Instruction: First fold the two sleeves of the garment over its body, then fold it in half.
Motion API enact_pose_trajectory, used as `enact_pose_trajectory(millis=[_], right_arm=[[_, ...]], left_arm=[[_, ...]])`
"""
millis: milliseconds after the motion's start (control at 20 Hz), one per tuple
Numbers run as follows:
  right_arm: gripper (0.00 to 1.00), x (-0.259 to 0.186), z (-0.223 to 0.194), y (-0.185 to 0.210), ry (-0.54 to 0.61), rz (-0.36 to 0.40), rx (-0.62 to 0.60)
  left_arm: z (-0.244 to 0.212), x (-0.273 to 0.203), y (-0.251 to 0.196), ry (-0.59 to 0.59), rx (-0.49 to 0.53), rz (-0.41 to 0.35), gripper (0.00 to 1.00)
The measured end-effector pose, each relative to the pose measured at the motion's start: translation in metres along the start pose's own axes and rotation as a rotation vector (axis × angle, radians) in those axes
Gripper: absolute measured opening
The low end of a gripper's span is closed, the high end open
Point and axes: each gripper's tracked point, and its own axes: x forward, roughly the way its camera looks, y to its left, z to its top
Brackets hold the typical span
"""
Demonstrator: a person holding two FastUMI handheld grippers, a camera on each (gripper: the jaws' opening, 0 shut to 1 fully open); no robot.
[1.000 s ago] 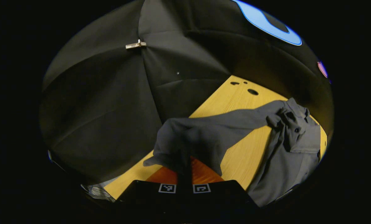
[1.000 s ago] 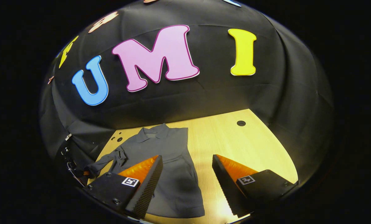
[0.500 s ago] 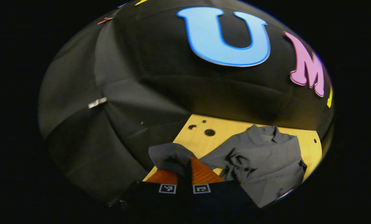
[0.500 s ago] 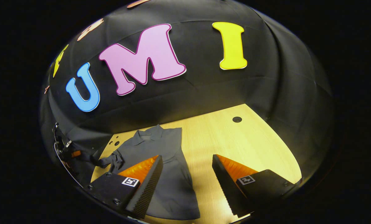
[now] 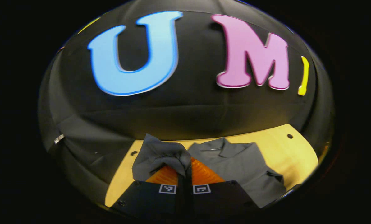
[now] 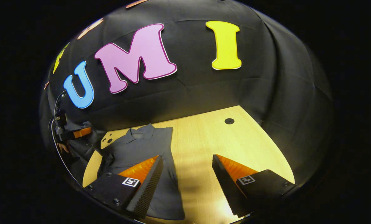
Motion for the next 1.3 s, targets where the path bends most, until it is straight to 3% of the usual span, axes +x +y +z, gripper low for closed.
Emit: enact_pose_trajectory(millis=[300,600,650,700,950,1150,1300], right_arm=[[0.99,0.01,-0.007,-0.016,0.03,-0.007,-0.05],[0.99,0.011,-0.012,-0.033,0.056,0.007,-0.087],[0.99,0.011,-0.013,-0.036,0.059,0.004,-0.09],[0.99,0.012,-0.015,-0.039,0.064,0.002,-0.092],[0.99,0.014,-0.025,-0.037,0.093,0.002,-0.094],[0.99,0.013,-0.056,-0.01,0.163,0.039,-0.116],[0.99,0.008,-0.094,0.021,0.252,0.087,-0.14]], left_arm=[[-0.009,0.042,-0.127,0.042,-0.004,-0.166,0.05],[-0.038,0.074,-0.203,0.125,0.058,-0.228,0.1],[-0.042,0.076,-0.21,0.131,0.065,-0.237,0.21],[-0.045,0.076,-0.221,0.136,0.061,-0.262,0.23],[-0.046,0.051,-0.225,0.102,0.038,-0.335,0.88],[-0.065,0.002,-0.169,0.086,0.072,-0.275,0.99],[-0.105,-0.054,-0.118,0.127,0.053,-0.242,0.99]])
